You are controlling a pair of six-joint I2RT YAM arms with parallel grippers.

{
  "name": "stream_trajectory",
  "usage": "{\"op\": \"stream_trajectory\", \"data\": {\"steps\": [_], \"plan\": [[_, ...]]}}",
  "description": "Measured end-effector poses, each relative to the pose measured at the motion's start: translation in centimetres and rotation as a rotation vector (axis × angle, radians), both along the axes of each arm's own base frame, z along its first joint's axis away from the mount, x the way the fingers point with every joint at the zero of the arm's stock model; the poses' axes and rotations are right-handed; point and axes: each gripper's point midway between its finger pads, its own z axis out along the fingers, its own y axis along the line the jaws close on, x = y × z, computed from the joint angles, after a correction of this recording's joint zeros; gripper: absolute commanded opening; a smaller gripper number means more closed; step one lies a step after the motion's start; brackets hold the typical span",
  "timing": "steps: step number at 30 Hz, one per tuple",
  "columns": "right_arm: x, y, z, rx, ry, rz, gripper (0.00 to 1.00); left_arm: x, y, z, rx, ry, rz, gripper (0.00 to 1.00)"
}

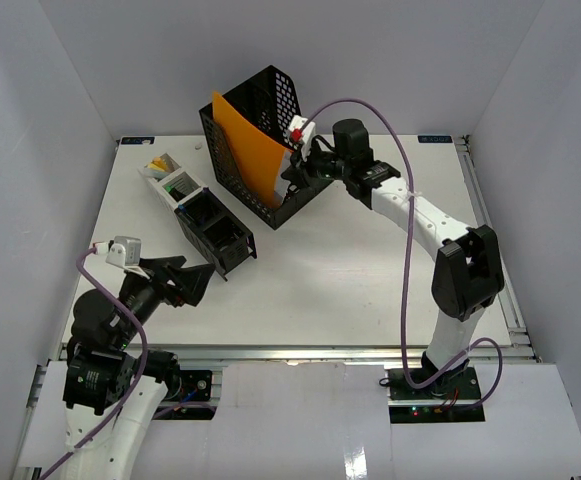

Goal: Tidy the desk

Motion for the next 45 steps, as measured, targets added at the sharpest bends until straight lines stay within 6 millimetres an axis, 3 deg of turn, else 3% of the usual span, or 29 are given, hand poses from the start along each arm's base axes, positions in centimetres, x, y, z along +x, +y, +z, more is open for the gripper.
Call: {"op": "stream_trajectory", "data": {"steps": [5,7,10,12,14,16,21,25,30,33,39,45], "plan": [[0.8,1.0,1.0,0.016,0.013,-0.056,0.08,-0.1,0.0,0.0,-0.006,0.005,0.0,0.98],[1.2,1.1,1.7,0.023,0.011,-0.085,0.26,-0.3,0.0,0.0,-0.011,0.003,0.0,0.98],[1.7,1.0,2.6,0.033,0.002,-0.112,0.73,-0.5,0.0,0.2,-0.019,-0.003,0.0,0.98],[2.0,1.0,3.2,0.042,-0.009,-0.122,0.89,-0.5,0.0,0.2,-0.022,-0.003,0.0,0.98],[2.1,1.0,3.4,0.045,-0.025,-0.124,0.96,-0.5,0.0,0.2,-0.023,-0.002,0.0,0.98],[2.1,0.8,3.1,0.04,-0.023,-0.13,0.91,-0.5,0.0,0.2,-0.022,-0.002,0.0,0.98],[0.6,-1.7,2.3,0.018,0.013,-0.155,0.9,-0.4,0.0,0.1,-0.015,0.002,-0.002,0.98],[-1.0,-6.6,3.2,0.026,0.049,-0.221,0.9,-0.1,-0.2,0.0,-0.007,0.012,-0.009,0.98],[-3.7,-14.5,4.3,0.051,0.056,-0.338,0.9,0.0,-0.4,0.3,-0.007,0.0,-0.024,0.98],[-6.8,-17.9,2.8,0.038,0.079,-0.39,0.9,-0.1,-0.6,0.5,-0.01,-0.009,-0.037,0.98],[-12.2,-21.2,-0.4,-0.003,0.119,-0.468,0.9,-0.2,-1.0,0.2,-0.018,-0.012,-0.06,0.98],[-13.6,-23.8,0.3,0.005,0.105,-0.607,0.9,-1.0,-1.2,-0.3,-0.03,-0.014,-0.084,0.98]]}}
